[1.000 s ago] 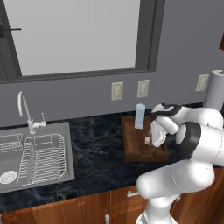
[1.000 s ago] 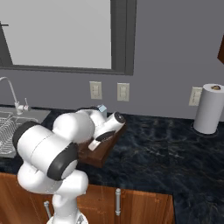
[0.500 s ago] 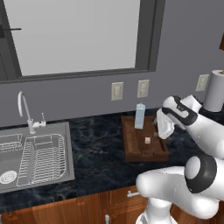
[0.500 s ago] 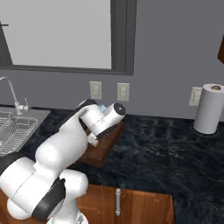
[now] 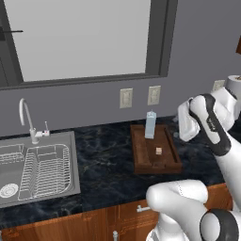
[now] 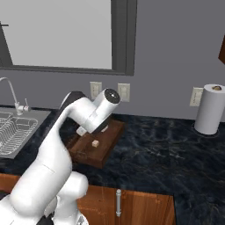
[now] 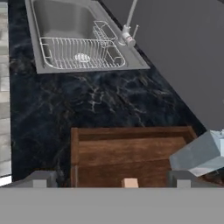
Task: Take out the milk from the fridge and place it on the tray on the counter. Then take the sugar cube near the tray and place it in the tray.
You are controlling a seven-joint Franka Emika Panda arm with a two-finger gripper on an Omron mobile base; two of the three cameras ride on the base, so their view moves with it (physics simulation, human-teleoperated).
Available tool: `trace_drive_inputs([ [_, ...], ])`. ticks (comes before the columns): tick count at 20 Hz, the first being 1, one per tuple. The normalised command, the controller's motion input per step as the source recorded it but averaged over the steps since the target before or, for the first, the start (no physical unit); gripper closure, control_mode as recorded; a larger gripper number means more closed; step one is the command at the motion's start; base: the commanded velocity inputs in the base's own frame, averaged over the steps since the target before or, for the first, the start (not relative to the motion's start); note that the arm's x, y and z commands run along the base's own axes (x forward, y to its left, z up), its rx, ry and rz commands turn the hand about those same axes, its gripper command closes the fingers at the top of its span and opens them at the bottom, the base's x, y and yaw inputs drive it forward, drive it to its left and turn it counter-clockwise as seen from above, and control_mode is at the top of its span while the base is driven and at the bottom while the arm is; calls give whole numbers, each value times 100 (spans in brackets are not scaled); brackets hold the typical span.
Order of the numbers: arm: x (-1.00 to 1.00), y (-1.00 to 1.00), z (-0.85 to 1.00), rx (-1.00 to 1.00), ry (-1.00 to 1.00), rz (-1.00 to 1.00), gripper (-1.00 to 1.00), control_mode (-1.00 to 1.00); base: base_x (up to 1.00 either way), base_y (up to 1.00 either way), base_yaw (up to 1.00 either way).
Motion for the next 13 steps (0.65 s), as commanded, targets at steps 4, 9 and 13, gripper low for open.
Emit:
trace_drive_inputs([
  [4, -85, 0, 100, -9, 0, 0, -100, -100, 0, 0, 0],
  [9, -92, 0, 100, -6, -6, 0, -100, -100, 0, 0, 0],
  [13, -98, 0, 96, -1, -19, 0, -100, -100, 0, 0, 0],
])
